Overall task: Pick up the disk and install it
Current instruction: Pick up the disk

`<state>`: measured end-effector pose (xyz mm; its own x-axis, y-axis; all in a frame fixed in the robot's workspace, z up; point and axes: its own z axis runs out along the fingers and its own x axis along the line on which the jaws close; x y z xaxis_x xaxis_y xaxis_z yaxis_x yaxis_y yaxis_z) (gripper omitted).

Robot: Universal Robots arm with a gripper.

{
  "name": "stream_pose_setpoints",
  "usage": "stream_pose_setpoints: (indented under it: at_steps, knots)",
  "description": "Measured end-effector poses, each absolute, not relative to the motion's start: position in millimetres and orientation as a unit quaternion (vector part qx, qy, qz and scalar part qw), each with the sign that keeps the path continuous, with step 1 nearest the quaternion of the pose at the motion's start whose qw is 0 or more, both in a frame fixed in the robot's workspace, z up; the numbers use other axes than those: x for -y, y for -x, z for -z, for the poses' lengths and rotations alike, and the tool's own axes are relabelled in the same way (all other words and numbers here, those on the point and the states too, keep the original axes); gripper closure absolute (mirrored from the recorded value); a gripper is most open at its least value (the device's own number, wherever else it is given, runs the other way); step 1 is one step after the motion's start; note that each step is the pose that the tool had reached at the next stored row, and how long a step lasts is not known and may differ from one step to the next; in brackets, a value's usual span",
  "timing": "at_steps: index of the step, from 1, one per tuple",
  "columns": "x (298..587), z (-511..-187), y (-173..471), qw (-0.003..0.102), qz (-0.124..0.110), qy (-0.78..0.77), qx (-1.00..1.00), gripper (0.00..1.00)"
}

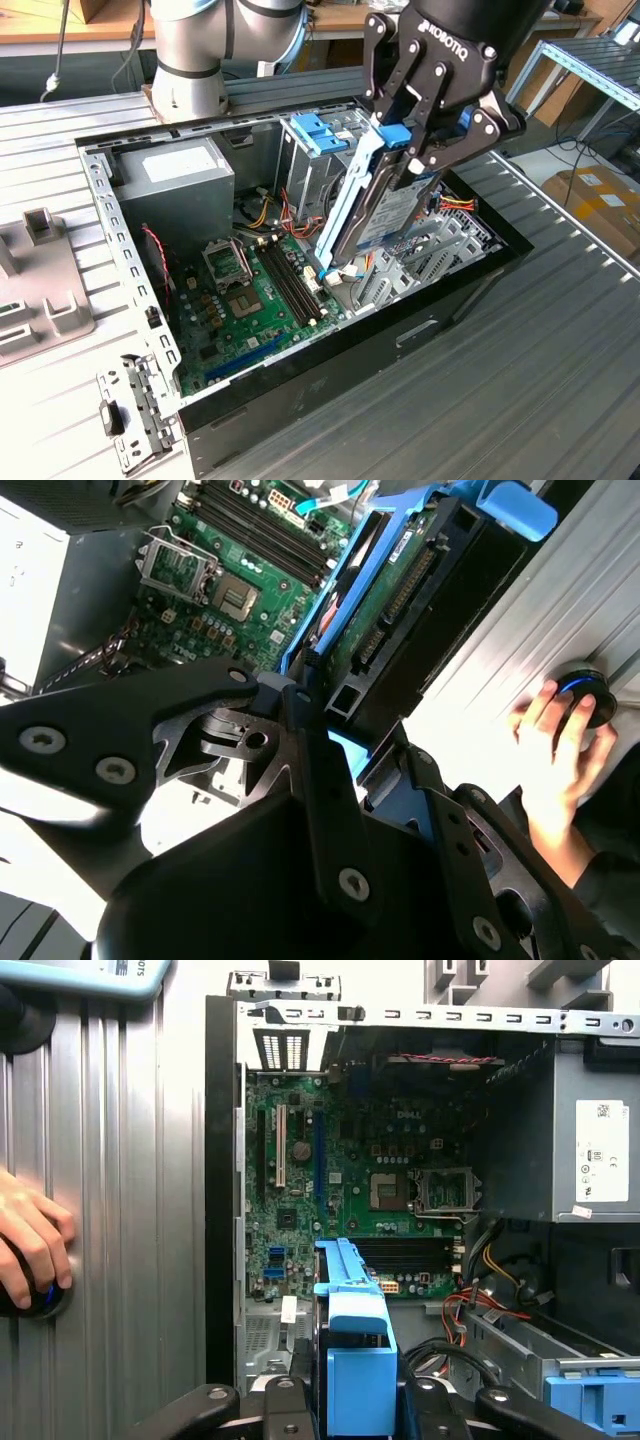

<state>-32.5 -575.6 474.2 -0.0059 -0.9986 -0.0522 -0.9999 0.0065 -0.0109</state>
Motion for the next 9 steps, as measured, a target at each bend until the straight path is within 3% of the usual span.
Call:
stream_pose_setpoints:
  at_steps: [9]
  knots:
    - [579.7,-473.5,22.2,0.022,-0.015,0.705,-0.709,0.63]
